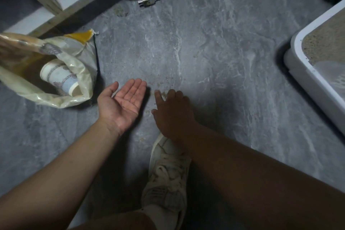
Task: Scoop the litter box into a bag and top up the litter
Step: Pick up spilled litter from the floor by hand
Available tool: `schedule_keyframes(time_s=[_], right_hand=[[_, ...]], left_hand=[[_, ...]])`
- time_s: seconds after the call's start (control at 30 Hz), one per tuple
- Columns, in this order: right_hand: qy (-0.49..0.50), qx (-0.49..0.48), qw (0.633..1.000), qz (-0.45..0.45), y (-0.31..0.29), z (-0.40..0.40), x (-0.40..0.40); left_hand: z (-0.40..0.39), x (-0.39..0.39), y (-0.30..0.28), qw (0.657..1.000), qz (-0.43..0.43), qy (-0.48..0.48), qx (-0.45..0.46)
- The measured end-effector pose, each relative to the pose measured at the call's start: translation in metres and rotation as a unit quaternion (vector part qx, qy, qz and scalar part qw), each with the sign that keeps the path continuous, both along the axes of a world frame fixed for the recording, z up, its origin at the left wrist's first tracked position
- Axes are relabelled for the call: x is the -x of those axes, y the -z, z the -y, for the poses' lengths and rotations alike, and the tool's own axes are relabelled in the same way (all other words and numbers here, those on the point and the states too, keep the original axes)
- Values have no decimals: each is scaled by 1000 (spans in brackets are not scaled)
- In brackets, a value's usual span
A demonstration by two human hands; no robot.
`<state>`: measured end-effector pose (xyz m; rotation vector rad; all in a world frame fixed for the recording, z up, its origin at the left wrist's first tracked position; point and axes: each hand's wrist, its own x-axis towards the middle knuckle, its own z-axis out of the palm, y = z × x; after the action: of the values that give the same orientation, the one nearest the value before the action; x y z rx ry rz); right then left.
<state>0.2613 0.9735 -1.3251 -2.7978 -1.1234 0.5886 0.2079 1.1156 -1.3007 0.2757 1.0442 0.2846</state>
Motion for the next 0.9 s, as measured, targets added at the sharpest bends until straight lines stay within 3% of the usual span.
schedule_keyframes(time_s=[0.43,0.9], right_hand=[[-24,-6,1000,8,4,6,9],[-30,50,998,39,-4,48,-20]], left_hand=[[-1,-4,-3,1000,9,8,-1],[1,-8,-3,1000,16,12,5]])
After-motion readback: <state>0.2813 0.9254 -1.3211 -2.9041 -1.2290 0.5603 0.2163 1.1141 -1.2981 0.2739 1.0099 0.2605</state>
